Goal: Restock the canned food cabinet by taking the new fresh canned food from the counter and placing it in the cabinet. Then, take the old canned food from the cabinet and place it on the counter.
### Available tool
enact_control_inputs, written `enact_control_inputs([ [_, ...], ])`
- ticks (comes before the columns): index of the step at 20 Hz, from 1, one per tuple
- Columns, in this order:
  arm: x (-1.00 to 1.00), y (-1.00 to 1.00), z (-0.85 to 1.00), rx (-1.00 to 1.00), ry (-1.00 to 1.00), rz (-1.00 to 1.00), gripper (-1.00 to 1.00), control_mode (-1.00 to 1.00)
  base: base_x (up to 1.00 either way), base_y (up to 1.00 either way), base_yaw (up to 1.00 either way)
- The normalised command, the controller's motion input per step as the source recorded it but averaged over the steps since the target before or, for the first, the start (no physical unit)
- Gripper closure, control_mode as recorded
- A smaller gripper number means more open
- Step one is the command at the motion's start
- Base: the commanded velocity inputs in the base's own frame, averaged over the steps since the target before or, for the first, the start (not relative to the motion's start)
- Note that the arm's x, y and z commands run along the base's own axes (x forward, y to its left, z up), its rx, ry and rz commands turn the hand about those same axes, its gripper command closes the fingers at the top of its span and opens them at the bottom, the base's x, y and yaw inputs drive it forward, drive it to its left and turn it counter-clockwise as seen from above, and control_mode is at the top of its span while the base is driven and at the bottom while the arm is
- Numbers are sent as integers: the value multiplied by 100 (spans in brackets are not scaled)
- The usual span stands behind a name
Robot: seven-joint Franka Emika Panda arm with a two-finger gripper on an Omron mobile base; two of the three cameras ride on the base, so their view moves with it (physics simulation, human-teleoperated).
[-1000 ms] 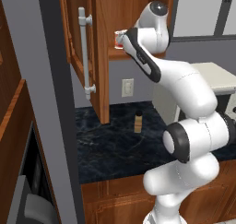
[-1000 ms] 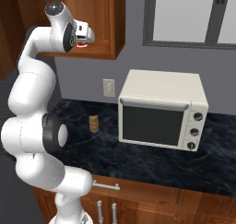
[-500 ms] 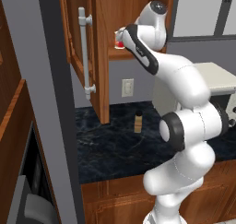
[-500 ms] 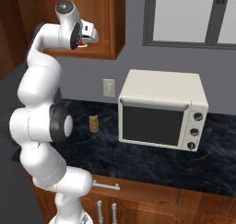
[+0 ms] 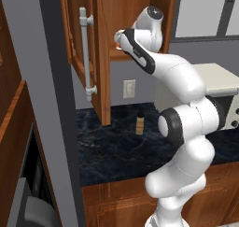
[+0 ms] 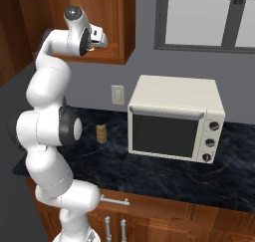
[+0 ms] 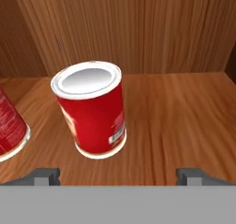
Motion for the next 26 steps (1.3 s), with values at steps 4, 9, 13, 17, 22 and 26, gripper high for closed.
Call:
enact_control_inputs([
  [4, 28, 6, 0, 0, 0, 0, -100, -100, 0, 0, 0],
  [9, 24, 10, 0, -1, 0, 0, -100, -100, 0, 0, 0],
  [13, 18, 12, -1, -3, 0, 0, -100, -100, 0, 0, 0],
  [17, 22, 14, 0, -3, 0, 0, -100, -100, 0, 0, 0],
  [22, 20, 8, -3, -4, 0, 0, -100, -100, 0, 0, 0],
  [26, 18, 6, 0, -3, 0, 0, -100, -100, 0, 0, 0],
])
